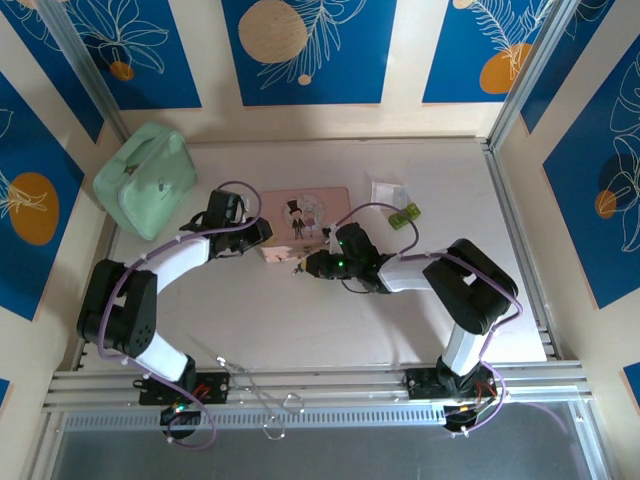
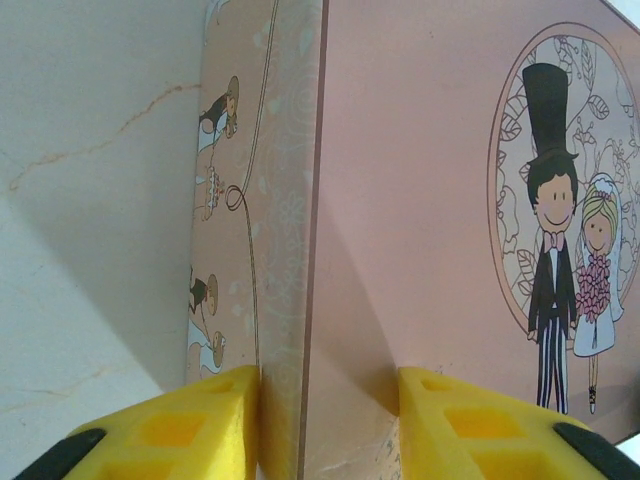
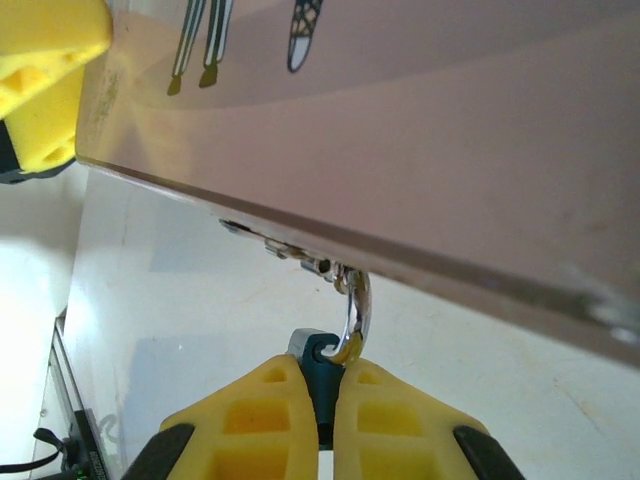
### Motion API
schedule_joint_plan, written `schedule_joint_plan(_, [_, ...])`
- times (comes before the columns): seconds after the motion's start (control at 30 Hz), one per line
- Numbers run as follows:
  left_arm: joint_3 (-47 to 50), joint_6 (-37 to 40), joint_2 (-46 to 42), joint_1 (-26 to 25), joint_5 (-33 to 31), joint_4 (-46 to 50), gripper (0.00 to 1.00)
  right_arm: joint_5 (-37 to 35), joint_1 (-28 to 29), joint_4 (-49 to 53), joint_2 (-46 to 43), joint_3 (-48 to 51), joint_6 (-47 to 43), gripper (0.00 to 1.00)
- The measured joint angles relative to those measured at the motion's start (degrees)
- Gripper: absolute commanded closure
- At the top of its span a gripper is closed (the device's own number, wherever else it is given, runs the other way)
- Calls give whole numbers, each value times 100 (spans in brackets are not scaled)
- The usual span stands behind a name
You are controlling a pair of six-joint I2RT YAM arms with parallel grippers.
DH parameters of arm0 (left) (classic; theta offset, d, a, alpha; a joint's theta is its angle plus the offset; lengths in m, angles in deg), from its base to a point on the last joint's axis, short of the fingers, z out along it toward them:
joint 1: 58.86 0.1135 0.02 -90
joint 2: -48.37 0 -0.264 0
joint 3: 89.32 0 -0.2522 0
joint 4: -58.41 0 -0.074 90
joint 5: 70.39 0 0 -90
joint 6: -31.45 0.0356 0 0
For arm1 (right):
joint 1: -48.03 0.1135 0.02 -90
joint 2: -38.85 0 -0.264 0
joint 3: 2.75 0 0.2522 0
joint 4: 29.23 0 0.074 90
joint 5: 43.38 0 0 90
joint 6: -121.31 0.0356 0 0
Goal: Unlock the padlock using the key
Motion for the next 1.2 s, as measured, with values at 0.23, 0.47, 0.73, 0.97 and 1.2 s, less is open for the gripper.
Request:
schedule_joint_plan(0.23, [24, 7, -11, 2, 0, -35, 65, -37, 2, -188, -28, 107, 168, 100])
schedule_joint_plan(0.47, [66, 22, -44, 2, -2, -79, 66, -173, 17, -509, -59, 264, 444, 100])
schedule_joint_plan(0.73, [146, 17, -74, 7, 2, -190, 68, -468, 109, -981, -17, 404, 859, 100])
schedule_joint_plan(0.97, [214, -22, -87, 28, 39, -306, 69, -669, 181, -1281, 50, 466, 1130, 100])
schedule_joint_plan(1.2, [227, -20, -87, 33, 46, -345, 70, -713, 177, -1434, 59, 540, 1172, 100])
